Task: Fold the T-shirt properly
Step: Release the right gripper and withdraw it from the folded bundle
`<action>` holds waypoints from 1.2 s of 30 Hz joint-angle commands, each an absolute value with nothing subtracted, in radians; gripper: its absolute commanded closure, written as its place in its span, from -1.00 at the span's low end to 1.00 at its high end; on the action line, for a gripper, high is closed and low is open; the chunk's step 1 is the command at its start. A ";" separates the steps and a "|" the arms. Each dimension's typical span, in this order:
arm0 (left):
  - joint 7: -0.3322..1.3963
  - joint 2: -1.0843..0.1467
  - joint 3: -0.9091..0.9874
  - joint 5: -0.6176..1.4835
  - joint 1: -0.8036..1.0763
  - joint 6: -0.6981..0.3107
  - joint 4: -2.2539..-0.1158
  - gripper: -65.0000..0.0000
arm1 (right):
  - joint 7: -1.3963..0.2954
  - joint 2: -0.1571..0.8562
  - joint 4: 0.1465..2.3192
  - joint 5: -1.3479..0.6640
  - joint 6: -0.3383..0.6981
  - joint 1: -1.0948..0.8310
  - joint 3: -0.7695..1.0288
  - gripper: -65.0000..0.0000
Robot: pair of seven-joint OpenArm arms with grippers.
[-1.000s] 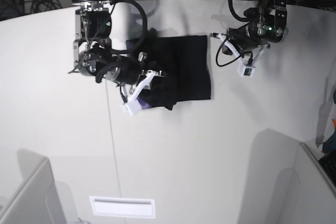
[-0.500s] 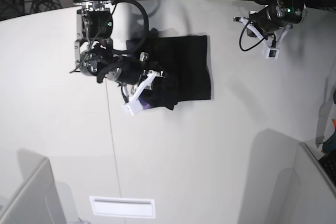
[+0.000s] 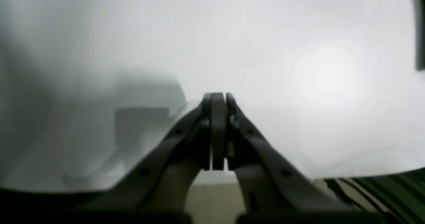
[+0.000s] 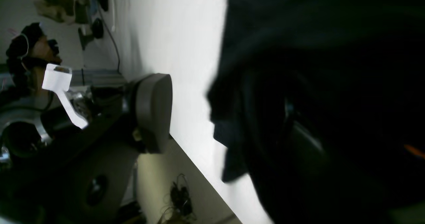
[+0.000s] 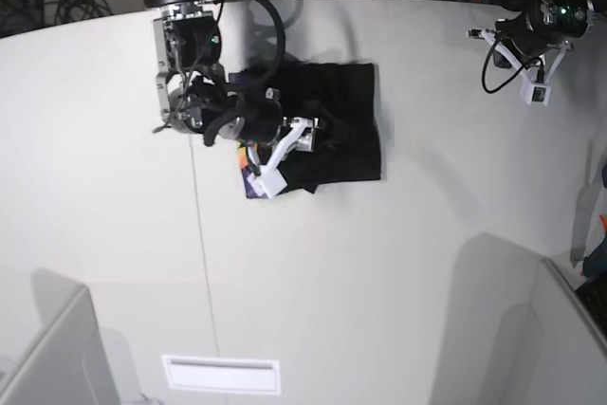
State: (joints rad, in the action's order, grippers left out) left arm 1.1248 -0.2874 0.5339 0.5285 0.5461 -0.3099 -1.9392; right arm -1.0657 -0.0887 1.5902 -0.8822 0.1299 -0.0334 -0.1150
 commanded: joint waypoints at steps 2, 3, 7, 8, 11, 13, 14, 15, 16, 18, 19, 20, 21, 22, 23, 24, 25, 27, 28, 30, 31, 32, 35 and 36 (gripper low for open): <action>1.127 -0.302 0.585 0.533 0.549 -0.338 -1.954 1.00 | -1.040 -0.096 1.604 -0.908 0.134 -0.018 -0.160 -0.13; 1.127 -0.303 0.607 0.533 0.549 -0.354 -1.954 1.00 | -1.035 -0.097 1.604 -0.908 0.134 -0.018 -0.183 -0.13; 1.127 -0.306 0.657 0.532 0.550 -0.378 -1.951 1.00 | -1.035 -0.099 1.604 -0.912 0.039 0.018 -0.286 -0.13; 1.127 -0.306 0.665 0.530 0.550 -0.378 -1.951 1.00 | -1.032 -0.099 1.607 -0.914 0.016 0.027 -0.308 -0.13; 1.127 -0.306 0.670 0.530 0.550 -0.378 -1.951 1.00 | -1.013 -0.094 1.609 -0.915 -0.016 0.058 -0.384 -0.13; 1.127 -0.306 0.665 0.529 0.550 -0.378 -1.951 1.00 | -1.017 -0.093 1.609 -0.914 -0.016 0.081 -0.423 -0.13; 1.127 -0.306 0.662 0.529 0.550 -0.378 -1.951 1.00 | -1.017 -0.093 1.607 -0.914 -0.016 0.091 -0.443 -0.13; 1.127 -0.306 0.661 0.529 0.550 -0.378 -1.951 1.00 | -1.017 -0.090 1.607 -0.915 -0.016 0.097 -0.463 -0.13; 1.127 -0.306 0.659 0.529 0.549 -0.378 -1.951 1.00 | -1.017 -0.090 1.607 -0.915 -0.016 0.107 -0.476 -0.13; 1.127 -0.306 0.659 0.530 0.545 -0.378 -1.949 1.00 | -1.018 -0.088 1.607 -0.915 -0.018 0.117 -0.498 -0.13; 1.127 -0.306 0.659 0.530 0.545 -0.378 -1.949 1.00 | -1.023 -0.088 1.610 -0.915 -0.018 0.117 -0.504 -0.13; 1.127 -0.306 0.659 0.530 0.545 -0.378 -1.949 1.00 | -1.040 -0.088 1.613 -0.915 -0.018 0.117 -0.499 -0.13; 1.127 -0.306 0.657 0.532 0.545 -0.378 -1.951 1.00 | -1.050 -0.088 1.627 -0.915 -0.018 0.117 -0.495 -0.13; 1.127 -0.305 0.657 0.532 0.545 -0.378 -1.952 1.00 | -1.053 -0.081 1.658 -0.909 -0.018 0.116 -0.495 -0.13; 1.127 -0.303 0.657 0.533 0.545 -0.378 -1.956 1.00 | -1.050 -0.058 1.695 -0.909 -0.018 0.114 -0.493 -0.13; 1.127 -0.302 0.656 0.535 0.545 -0.380 -1.959 1.00 | -1.038 -0.025 1.744 -0.914 -0.018 0.113 -0.493 -0.13; 1.127 -0.300 0.641 0.535 0.545 -0.386 -1.959 1.00 | -1.018 0.002 1.796 -0.915 -0.018 0.111 -0.492 -0.13; 1.127 -0.300 0.605 0.558 0.544 -0.423 -1.960 1.00 | -0.960 0.070 1.877 -0.917 -0.018 0.090 -0.450 0.01; 1.125 -0.298 0.598 0.590 0.542 -0.446 -1.960 1.00 | -0.932 0.093 1.903 -0.917 -0.018 0.071 -0.414 0.17; 1.124 -0.289 0.595 0.707 0.541 -0.499 -1.957 1.00 | -0.889 0.127 1.928 -0.918 -0.015 0.016 -0.306 0.77; 1.122 -0.285 0.596 0.771 0.536 -0.515 -1.956 1.00 | -0.883 0.136 1.928 -0.923 -0.013 -0.010 -0.239 1.00; 1.122 -0.285 0.596 0.835 0.519 -0.519 -1.952 1.00 | -0.881 0.137 1.926 -0.940 -0.013 -0.039 -0.173 1.00; 1.124 -0.271 0.588 0.975 0.479 -0.518 -1.949 1.00 | -0.877 0.137 1.925 -1.010 -0.012 -0.119 0.021 1.00; 1.124 -0.262 0.588 1.004 0.463 -0.518 -1.949 0.69 | -0.883 0.139 1.925 -1.030 -0.012 -0.130 0.071 1.00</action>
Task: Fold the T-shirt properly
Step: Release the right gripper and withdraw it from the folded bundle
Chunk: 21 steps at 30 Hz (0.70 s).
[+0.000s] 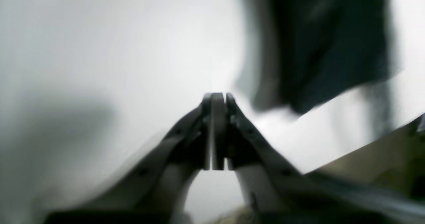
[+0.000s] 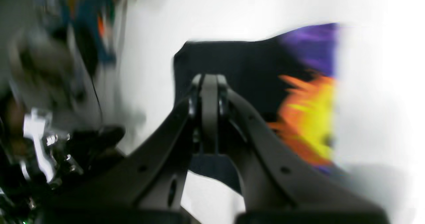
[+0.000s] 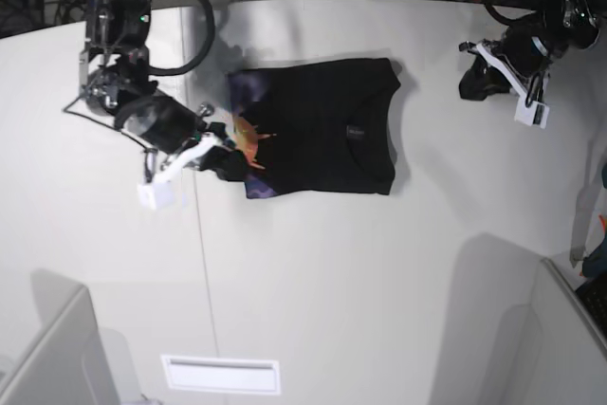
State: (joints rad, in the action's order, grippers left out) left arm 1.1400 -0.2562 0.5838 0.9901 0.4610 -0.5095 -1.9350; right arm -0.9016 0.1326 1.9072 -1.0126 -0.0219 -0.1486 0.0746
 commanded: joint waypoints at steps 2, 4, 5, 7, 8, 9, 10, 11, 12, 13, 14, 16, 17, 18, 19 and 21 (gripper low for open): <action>1.127 -0.240 0.585 1.046 0.417 -0.518 -1.949 -0.01 | -0.885 0.151 1.925 -1.058 -0.010 -0.156 0.160 1.00; 1.127 -0.206 0.572 1.043 0.369 -0.518 -1.948 -0.50 | -0.885 0.185 1.926 -1.078 0.021 -0.171 0.194 1.00; 1.127 -0.194 0.544 1.030 0.341 -0.518 -1.946 -0.70 | -0.883 0.205 1.926 -1.086 0.051 -0.176 0.200 1.00; 1.127 -0.185 0.475 0.993 0.297 -0.518 -1.926 -0.90 | -0.881 0.226 1.926 -1.090 0.105 -0.185 0.205 1.00; 1.127 -0.177 0.433 0.974 0.272 -0.518 -1.906 -0.95 | -0.881 0.231 1.926 -1.090 0.125 -0.189 0.205 1.00; 1.127 -0.162 0.395 0.951 0.248 -0.516 -1.877 -0.94 | -0.880 0.231 1.926 -1.090 0.128 -0.191 0.205 1.00; 1.127 -0.145 0.366 0.932 0.225 -0.507 -1.842 -0.94 | -0.880 0.231 1.926 -1.090 0.130 -0.194 0.205 1.00; 1.127 -0.133 0.348 0.917 0.206 -0.487 -1.810 -0.94 | -0.878 0.231 1.926 -1.089 0.130 -0.199 0.205 1.00; 1.127 -0.119 0.326 0.900 0.186 -0.460 -1.773 -0.94 | -0.877 0.231 1.926 -1.087 0.130 -0.202 0.205 1.00; 1.127 -0.107 0.312 0.889 0.170 -0.432 -1.741 -0.94 | -0.877 0.231 1.926 -1.087 0.130 -0.202 0.205 1.00; 1.127 -0.099 0.302 0.881 0.157 -0.414 -1.718 -0.94 | -0.877 0.231 1.926 -1.087 0.130 -0.202 0.205 1.00; 1.125 -0.096 0.277 0.881 0.139 -0.387 -1.687 -0.94 | -0.877 0.231 1.926 -1.087 0.130 -0.202 0.205 1.00; 1.125 -0.096 0.254 0.881 0.130 -0.378 -1.678 -0.94 | -0.875 0.232 1.926 -1.087 0.130 -0.202 0.205 1.00; 1.124 -0.096 0.226 0.881 0.122 -0.364 -1.667 -0.94 | -0.875 0.232 1.926 -1.087 0.130 -0.202 0.205 1.00; 1.124 -0.096 0.205 0.881 0.114 -0.346 -1.655 -0.94 | -0.875 0.232 1.926 -1.087 0.130 -0.202 0.206 1.00; 1.124 -0.096 0.176 0.881 0.102 -0.305 -1.620 -0.89 | -0.875 0.232 1.926 -1.087 0.130 -0.202 0.219 1.00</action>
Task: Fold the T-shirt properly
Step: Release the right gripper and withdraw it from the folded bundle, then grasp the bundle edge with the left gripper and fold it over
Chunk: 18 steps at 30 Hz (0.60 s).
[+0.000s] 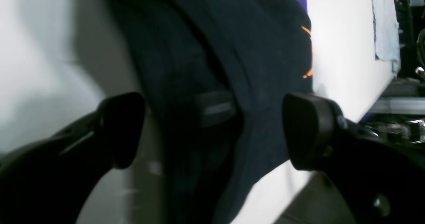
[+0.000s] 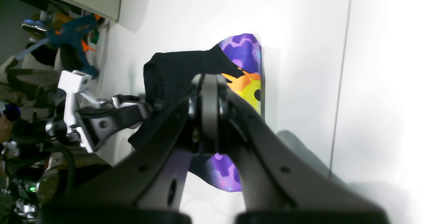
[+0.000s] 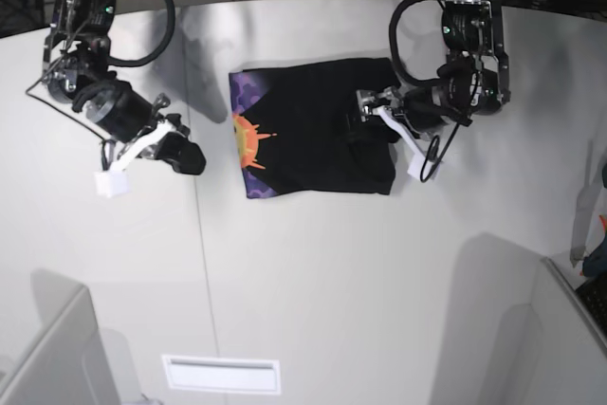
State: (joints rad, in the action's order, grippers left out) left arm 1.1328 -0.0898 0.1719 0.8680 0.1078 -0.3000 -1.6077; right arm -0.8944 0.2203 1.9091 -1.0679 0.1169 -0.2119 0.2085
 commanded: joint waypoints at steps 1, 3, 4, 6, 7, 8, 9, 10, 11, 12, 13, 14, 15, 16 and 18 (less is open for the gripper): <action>1.124 -0.097 0.166 0.881 0.094 -0.291 -1.603 -0.81 | -0.880 0.231 1.926 -1.087 0.131 -0.202 0.237 1.00; 1.124 -0.101 0.150 0.881 0.082 -0.282 -1.557 -0.51 | -0.883 0.226 1.926 -1.089 0.134 -0.203 0.275 1.00; 1.124 -0.102 0.133 0.881 0.071 -0.282 -1.534 -0.33 | -0.883 0.226 1.926 -1.089 0.134 -0.205 0.295 1.00; 1.124 -0.120 0.085 0.880 0.053 -0.282 -1.489 0.01 | -0.883 0.226 1.926 -1.089 0.134 -0.211 0.334 1.00; 1.125 -0.136 0.061 0.880 0.044 -0.280 -1.474 0.16 | -0.885 0.226 1.926 -1.090 0.136 -0.214 0.349 1.00; 1.125 -0.150 0.030 0.880 0.033 -0.280 -1.460 0.35 | -0.885 0.228 1.926 -1.090 0.136 -0.217 0.366 1.00; 1.127 -0.163 -0.001 0.880 0.022 -0.280 -1.454 0.57 | -0.885 0.229 1.926 -1.090 0.136 -0.219 0.378 1.00; 1.127 -0.182 -0.027 0.880 0.012 -0.280 -1.452 0.78 | -0.885 0.231 1.926 -1.090 0.136 -0.219 0.387 1.00; 1.127 -0.208 -0.070 0.880 -0.002 -0.280 -1.451 1.00 | -0.885 0.231 1.926 -1.090 0.136 -0.220 0.395 1.00; 1.127 -0.242 -0.119 0.880 -0.027 -0.280 -1.451 1.00 | -0.891 0.232 1.926 -1.090 0.136 -0.223 0.400 1.00; 1.127 -0.268 -0.166 0.880 -0.053 -0.280 -1.448 1.00 | -0.897 0.232 1.926 -1.090 0.136 -0.223 0.407 1.00; 1.129 -0.300 -0.229 0.880 -0.090 -0.280 -1.446 1.00 | -0.906 0.232 1.926 -1.090 0.136 -0.222 0.417 1.00; 1.129 -0.337 -0.297 0.880 -0.131 -0.280 -1.440 1.00 | -0.915 0.232 1.926 -1.090 0.136 -0.220 0.424 1.00; 1.138 -0.375 -0.377 0.880 -0.180 -0.280 -1.434 1.00 | -0.921 0.232 1.926 -1.090 0.136 -0.220 0.433 1.00; 1.144 -0.435 -0.541 0.875 -0.292 -0.280 -1.432 1.00 | -0.935 0.231 1.926 -1.090 0.136 -0.220 0.450 1.00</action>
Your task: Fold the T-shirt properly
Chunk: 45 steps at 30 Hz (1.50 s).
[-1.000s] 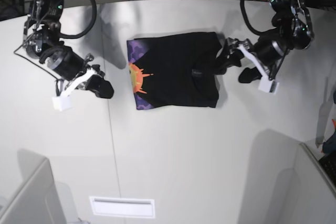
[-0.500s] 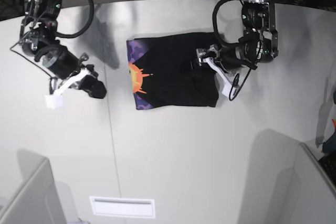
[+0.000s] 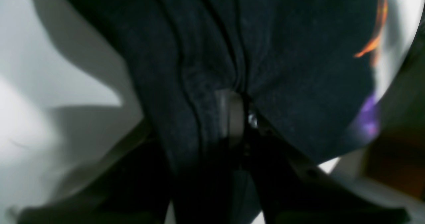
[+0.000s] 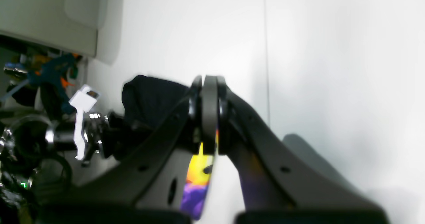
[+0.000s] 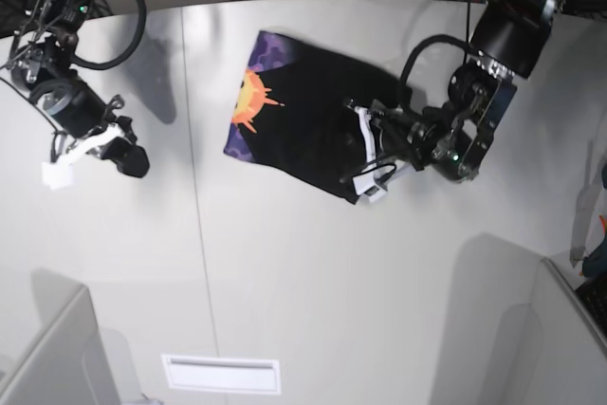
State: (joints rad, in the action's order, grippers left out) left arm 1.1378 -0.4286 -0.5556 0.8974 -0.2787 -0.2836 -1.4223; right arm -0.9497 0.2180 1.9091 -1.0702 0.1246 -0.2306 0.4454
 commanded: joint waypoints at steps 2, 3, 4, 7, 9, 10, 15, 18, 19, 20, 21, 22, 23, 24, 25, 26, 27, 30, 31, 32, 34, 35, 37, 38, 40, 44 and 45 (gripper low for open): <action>1.144 -0.489 -0.743 0.834 -0.417 -0.280 -1.451 1.00 | -0.941 0.225 1.926 -1.090 0.136 -0.225 0.473 1.00; 1.144 -0.495 -0.835 0.802 -0.473 -0.282 -1.460 1.00 | -0.946 0.223 1.926 -1.090 0.136 -0.226 0.483 1.00; 1.144 -0.496 -0.938 0.759 -0.535 -0.283 -1.471 1.00 | -0.946 0.222 1.926 -1.090 0.136 -0.229 0.490 1.00; 1.142 -0.492 -1.178 0.622 -0.650 -0.283 -1.520 1.00 | -0.938 0.222 1.926 -1.090 0.136 -0.254 0.506 1.00; 1.139 -0.478 -1.247 0.515 -0.668 -0.285 -1.569 1.00 | -0.938 0.220 1.925 -1.090 0.136 -0.265 0.526 1.00; 1.130 -0.463 -1.257 0.463 -0.668 -0.285 -1.589 1.00 | -0.938 0.220 1.925 -1.090 0.136 -0.272 0.535 1.00; 1.053 -0.410 -1.303 0.277 -0.667 -0.355 -1.603 1.00 | -0.944 0.176 1.925 -1.089 0.134 -0.298 0.627 1.00; 1.040 -0.378 -1.303 0.222 -0.648 -0.420 -1.600 1.00 | -0.943 0.171 1.925 -1.089 0.134 -0.320 0.651 1.00; 1.036 -0.364 -1.303 0.199 -0.641 -0.424 -1.598 1.00 | -0.940 0.171 1.925 -1.089 0.134 -0.328 0.651 1.00; 1.036 -0.355 -1.308 0.177 -0.633 -0.427 -1.598 1.00 | -0.938 0.171 1.925 -1.089 0.134 -0.332 0.651 1.00; 1.036 -0.352 -1.310 0.166 -0.627 -0.427 -1.598 1.00 | -0.938 0.171 1.925 -1.087 0.134 -0.332 0.651 1.00; 1.036 -0.348 -1.310 0.159 -0.624 -0.427 -1.598 1.00 | -0.938 0.170 1.925 -1.087 0.134 -0.334 0.651 1.00; 1.036 -0.344 -1.310 0.163 -0.619 -0.427 -1.598 1.00 | -0.938 0.166 1.925 -1.087 0.134 -0.334 0.651 1.00; 1.036 -0.338 -1.310 0.162 -0.619 -0.427 -1.598 1.00 | -0.938 0.165 1.925 -1.087 0.134 -0.334 0.651 1.00; 1.040 -0.335 -1.310 0.162 -0.619 -0.427 -1.596 1.00 | -0.938 0.165 1.925 -1.087 0.134 -0.334 0.651 1.00; 1.041 -0.335 -1.310 0.162 -0.619 -0.427 -1.596 1.00 | -0.938 0.165 1.925 -1.087 0.134 -0.334 0.651 1.00; 1.043 -0.334 -1.310 0.162 -0.619 -0.427 -1.596 1.00 | -0.938 0.165 1.925 -1.087 0.134 -0.332 0.651 1.00; 1.044 -0.334 -1.305 0.162 -0.622 -0.427 -1.598 1.00 | -0.938 0.163 1.925 -1.087 0.134 -0.332 0.650 1.00; 1.044 -0.335 -1.300 0.162 -0.624 -0.427 -1.598 1.00 | -0.938 0.163 1.925 -1.087 0.134 -0.332 0.650 1.00; 1.044 -0.335 -1.299 0.162 -0.625 -0.427 -1.601 1.00 | -0.938 0.163 1.925 -1.087 0.134 -0.332 0.650 1.00; 1.044 -0.337 -1.300 0.163 -0.644 -0.429 -1.604 1.00 | -0.938 0.163 1.925 -1.087 0.134 -0.329 0.650 1.00; 1.044 -0.337 -1.308 0.163 -0.653 -0.429 -1.606 1.00 | -0.940 0.163 1.925 -1.087 0.134 -0.328 0.650 1.00; 1.044 -0.335 -1.302 0.163 -0.659 -0.429 -1.606 0.94 | -0.940 0.163 1.925 -1.087 0.134 -0.326 0.645 1.00; 1.044 -0.334 -1.299 0.163 -0.661 -0.429 -1.606 0.73 | -0.940 0.163 1.925 -1.087 0.134 -0.326 0.644 1.00; 1.044 -0.332 -1.303 0.163 -0.679 -0.429 -1.606 0.27 | -0.940 0.163 1.925 -1.087 0.134 -0.326 0.644 1.00; 1.058 -0.321 -1.300 0.163 -0.693 -0.429 -1.606 -0.50 | -0.941 0.163 1.925 -1.087 0.134 -0.326 0.644 1.00; 1.067 -0.320 -1.299 0.163 -0.694 -0.429 -1.606 -0.62 | -0.941 0.163 1.925 -1.087 0.134 -0.326 0.644 1.00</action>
State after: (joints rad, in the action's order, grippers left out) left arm 1.0679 -0.3214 -1.3098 0.1654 -0.6704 -0.4339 -1.5890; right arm -0.9577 0.1501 1.9091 -1.0672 0.1246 -0.3305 0.6395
